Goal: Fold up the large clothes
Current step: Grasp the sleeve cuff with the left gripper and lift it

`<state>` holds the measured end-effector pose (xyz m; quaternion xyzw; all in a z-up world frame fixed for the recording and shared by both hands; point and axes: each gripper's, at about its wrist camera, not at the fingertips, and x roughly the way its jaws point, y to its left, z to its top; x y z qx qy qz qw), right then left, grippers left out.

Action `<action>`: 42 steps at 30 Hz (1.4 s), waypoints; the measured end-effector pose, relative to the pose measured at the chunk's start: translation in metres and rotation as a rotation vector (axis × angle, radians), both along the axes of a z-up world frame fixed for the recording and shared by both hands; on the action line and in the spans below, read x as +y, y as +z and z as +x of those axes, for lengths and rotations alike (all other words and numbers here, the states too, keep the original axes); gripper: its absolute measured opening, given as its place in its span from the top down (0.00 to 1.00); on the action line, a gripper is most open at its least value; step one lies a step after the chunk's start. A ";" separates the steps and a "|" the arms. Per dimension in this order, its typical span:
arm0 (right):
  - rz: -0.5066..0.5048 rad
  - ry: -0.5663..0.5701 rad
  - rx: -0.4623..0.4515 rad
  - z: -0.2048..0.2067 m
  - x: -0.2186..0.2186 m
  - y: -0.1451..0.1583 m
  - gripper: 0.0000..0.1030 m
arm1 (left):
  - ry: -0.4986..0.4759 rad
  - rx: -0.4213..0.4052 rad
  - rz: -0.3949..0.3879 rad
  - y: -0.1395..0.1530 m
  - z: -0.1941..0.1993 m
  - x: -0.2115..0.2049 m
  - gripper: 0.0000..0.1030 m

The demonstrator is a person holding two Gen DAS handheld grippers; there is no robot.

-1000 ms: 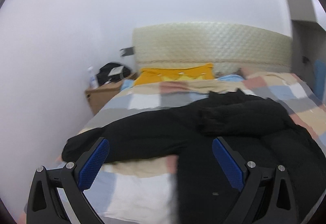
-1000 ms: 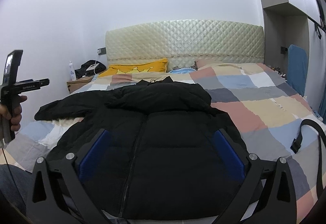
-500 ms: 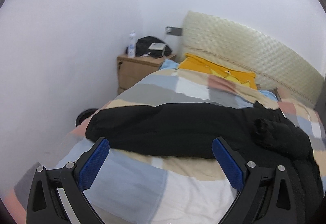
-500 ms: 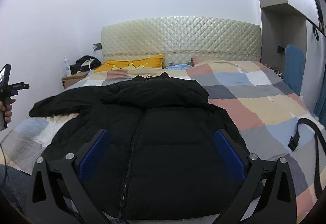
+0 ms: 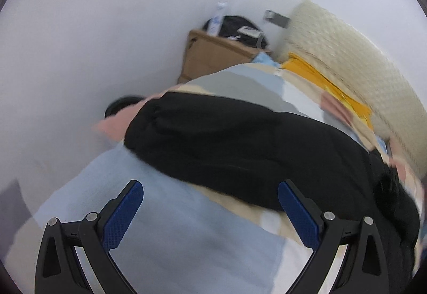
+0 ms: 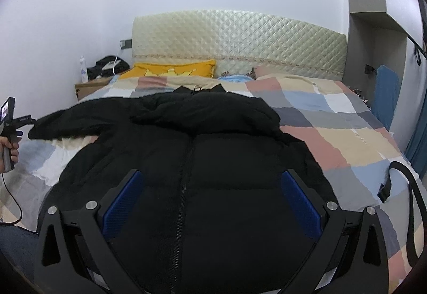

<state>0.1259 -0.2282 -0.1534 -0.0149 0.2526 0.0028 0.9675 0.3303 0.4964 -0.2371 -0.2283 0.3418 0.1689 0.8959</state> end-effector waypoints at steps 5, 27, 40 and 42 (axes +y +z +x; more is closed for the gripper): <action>-0.043 -0.022 0.014 0.009 0.011 -0.004 0.01 | 0.066 -0.005 -0.103 -0.029 0.014 0.038 0.01; 0.018 -0.048 0.098 0.026 0.007 -0.014 0.01 | 0.107 -0.039 -0.101 -0.043 0.060 0.056 0.70; 0.069 -0.033 0.065 0.009 -0.003 0.003 0.01 | 0.045 -0.103 0.086 0.077 0.049 0.011 0.84; 0.072 -0.026 0.060 0.006 -0.005 0.005 0.01 | 0.033 -0.121 0.101 0.098 0.048 0.000 0.84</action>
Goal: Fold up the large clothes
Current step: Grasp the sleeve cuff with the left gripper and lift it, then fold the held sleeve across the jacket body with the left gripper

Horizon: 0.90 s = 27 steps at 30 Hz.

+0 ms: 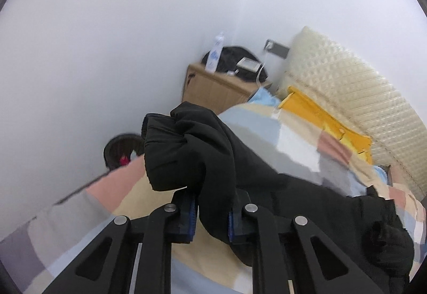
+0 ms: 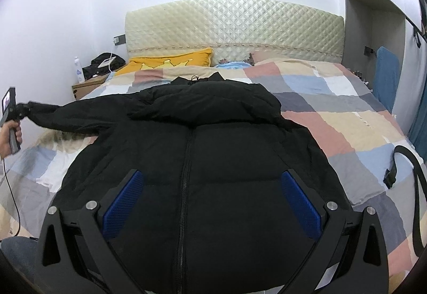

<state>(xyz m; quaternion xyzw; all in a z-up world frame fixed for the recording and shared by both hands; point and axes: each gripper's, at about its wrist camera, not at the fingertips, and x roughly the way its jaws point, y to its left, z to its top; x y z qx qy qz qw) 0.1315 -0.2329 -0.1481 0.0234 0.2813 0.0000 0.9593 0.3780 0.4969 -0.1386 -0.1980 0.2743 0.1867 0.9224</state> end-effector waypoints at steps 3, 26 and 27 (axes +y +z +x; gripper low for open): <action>-0.005 0.012 -0.016 -0.006 -0.001 0.003 0.01 | -0.029 -0.027 0.025 0.036 -0.004 -0.020 0.84; 0.055 0.138 -0.117 -0.041 -0.046 0.025 0.01 | -0.237 -0.236 0.201 0.242 -0.019 -0.268 0.84; 0.071 0.138 -0.123 -0.041 -0.052 0.025 0.01 | -0.248 -0.245 0.191 0.245 -0.019 -0.277 0.84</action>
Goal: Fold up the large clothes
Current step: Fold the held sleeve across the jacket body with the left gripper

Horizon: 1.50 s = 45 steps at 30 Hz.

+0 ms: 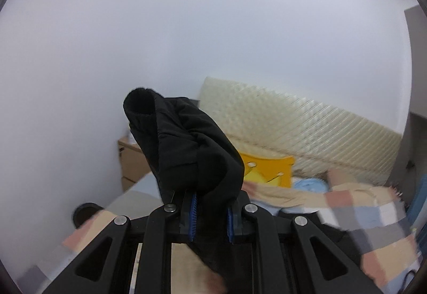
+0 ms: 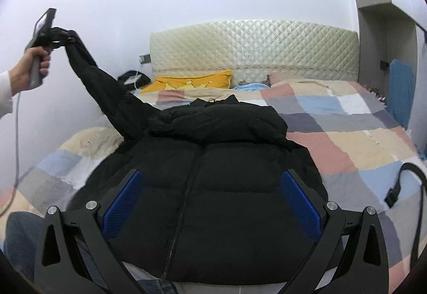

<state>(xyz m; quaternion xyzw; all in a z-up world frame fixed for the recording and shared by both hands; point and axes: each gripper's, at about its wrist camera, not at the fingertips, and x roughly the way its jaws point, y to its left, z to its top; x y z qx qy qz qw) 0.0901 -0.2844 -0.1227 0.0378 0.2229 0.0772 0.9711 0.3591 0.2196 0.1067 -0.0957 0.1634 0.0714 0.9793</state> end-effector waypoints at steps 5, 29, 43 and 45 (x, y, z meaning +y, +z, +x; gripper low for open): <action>-0.005 -0.018 -0.012 -0.003 -0.012 0.001 0.00 | -0.108 -0.033 0.094 0.021 0.005 -0.092 0.84; 0.145 -0.034 0.032 0.022 -0.068 -0.020 0.00 | -0.511 0.083 0.124 -0.103 0.068 -0.425 0.84; 0.233 -0.062 0.035 0.036 -0.087 -0.034 0.00 | -0.566 0.266 0.173 -0.263 0.108 -0.525 0.84; 0.237 -0.074 0.041 0.039 -0.088 -0.036 0.00 | -0.566 0.316 0.182 -0.282 0.114 -0.527 0.84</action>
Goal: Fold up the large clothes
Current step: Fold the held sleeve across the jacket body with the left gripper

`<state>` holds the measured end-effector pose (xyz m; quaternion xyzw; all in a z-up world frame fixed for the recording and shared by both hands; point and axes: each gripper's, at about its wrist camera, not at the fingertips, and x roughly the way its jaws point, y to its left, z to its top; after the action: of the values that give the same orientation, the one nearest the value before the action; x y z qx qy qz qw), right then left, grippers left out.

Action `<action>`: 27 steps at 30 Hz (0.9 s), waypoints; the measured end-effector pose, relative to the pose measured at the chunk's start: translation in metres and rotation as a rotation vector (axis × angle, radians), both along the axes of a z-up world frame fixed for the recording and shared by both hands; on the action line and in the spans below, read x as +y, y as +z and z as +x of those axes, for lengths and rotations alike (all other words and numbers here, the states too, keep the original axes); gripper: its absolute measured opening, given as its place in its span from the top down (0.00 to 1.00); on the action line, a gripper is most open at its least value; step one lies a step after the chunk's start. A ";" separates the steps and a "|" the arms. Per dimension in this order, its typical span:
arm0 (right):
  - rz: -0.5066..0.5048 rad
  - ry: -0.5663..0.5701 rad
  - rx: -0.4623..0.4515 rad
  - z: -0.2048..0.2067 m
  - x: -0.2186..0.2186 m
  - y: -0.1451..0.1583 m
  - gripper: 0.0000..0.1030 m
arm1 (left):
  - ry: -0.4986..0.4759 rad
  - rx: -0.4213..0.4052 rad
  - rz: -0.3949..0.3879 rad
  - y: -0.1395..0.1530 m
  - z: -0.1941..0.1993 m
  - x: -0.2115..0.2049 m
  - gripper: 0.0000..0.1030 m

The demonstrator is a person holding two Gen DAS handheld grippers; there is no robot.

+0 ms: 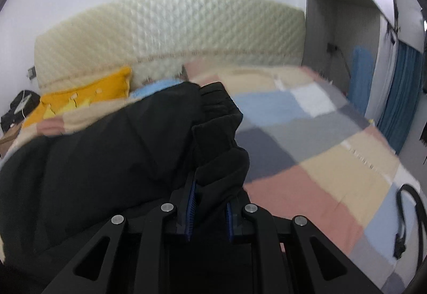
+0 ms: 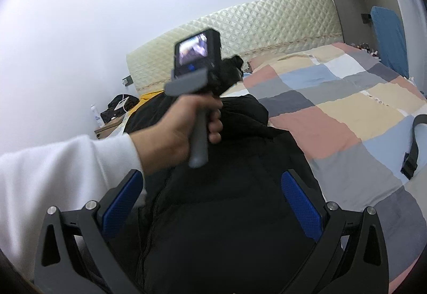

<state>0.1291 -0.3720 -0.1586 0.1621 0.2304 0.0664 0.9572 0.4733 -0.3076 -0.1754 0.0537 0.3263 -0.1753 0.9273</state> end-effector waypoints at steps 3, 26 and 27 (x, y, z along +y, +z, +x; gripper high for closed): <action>0.007 0.004 0.016 0.004 0.002 -0.004 0.00 | 0.008 0.050 0.036 -0.027 0.008 -0.008 0.84; 0.039 -0.087 0.010 0.007 -0.031 -0.013 0.00 | 0.116 -0.021 0.117 -0.003 -0.034 -0.010 0.41; 0.042 -0.099 0.008 0.006 -0.033 -0.012 0.00 | 0.114 -0.044 0.124 0.003 -0.040 -0.010 0.24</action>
<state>0.1348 -0.4055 -0.1711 0.1933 0.2244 0.0233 0.9548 0.4330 -0.3177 -0.1721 0.0960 0.3185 -0.1004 0.9377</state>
